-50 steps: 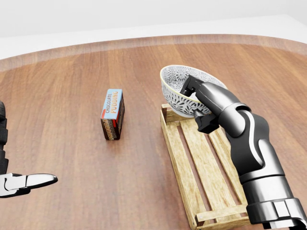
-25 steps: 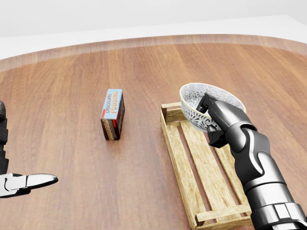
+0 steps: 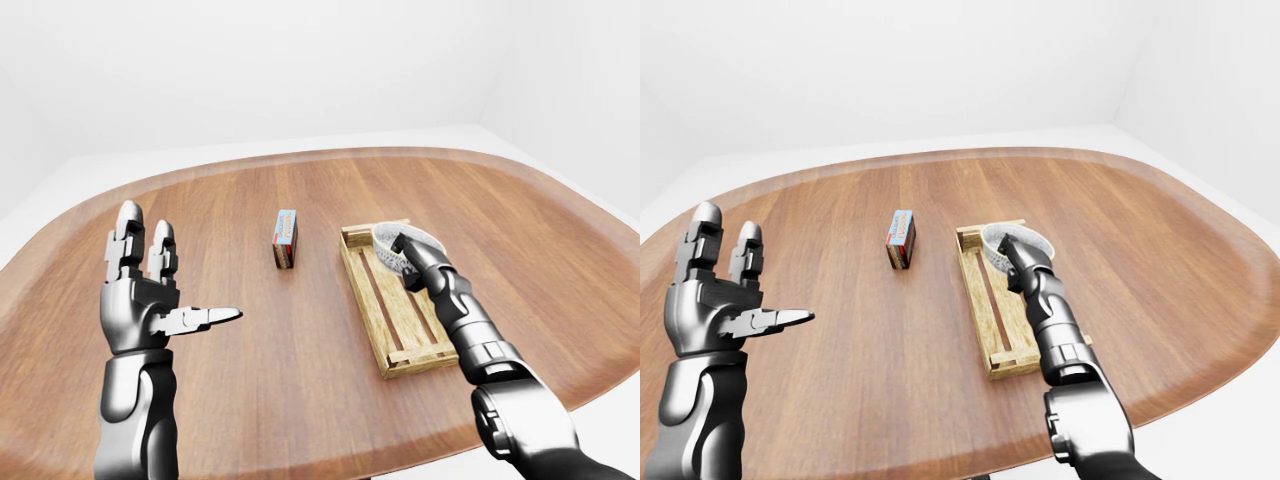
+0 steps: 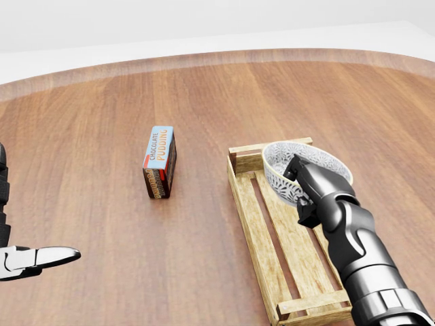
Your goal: Pick up the bowl on the left and put it in the tray.
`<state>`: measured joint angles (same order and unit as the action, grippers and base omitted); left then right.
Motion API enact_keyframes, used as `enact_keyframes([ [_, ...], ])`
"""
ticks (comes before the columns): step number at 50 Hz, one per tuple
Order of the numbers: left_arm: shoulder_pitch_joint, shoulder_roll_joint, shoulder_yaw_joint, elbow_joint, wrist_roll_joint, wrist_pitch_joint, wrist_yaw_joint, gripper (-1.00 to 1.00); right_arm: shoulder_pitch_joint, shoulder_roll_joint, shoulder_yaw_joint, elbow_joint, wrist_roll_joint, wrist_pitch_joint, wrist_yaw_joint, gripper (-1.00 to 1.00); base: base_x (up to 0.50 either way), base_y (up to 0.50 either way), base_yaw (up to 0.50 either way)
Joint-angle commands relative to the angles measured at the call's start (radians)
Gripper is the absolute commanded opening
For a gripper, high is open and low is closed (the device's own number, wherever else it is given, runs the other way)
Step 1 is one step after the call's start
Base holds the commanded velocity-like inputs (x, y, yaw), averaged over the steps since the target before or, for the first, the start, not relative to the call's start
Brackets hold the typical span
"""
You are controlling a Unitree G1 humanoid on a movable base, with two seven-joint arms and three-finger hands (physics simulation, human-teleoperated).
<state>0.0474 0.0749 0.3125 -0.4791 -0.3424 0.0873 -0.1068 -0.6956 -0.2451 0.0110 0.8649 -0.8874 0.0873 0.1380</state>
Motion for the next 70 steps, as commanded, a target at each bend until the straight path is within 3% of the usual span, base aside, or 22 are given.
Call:
enact_keyframes([
  [1,0.029,-0.026,-0.055,0.039,0.050,0.000,0.005,1.00,-0.005,0.008,0.008,0.074,-0.005,0.000,-0.031,-1.00,0.00,0.00,0.00],
  [50,0.031,-0.027,-0.061,0.081,0.055,0.000,-0.003,1.00,-0.020,0.055,0.052,0.314,-0.014,0.000,-0.181,-1.00,0.00,0.00,0.00],
  [70,0.036,-0.028,-0.057,0.073,0.052,0.000,-0.005,1.00,-0.022,0.058,0.051,0.333,-0.004,0.000,-0.196,-1.00,0.00,0.00,0.00],
])
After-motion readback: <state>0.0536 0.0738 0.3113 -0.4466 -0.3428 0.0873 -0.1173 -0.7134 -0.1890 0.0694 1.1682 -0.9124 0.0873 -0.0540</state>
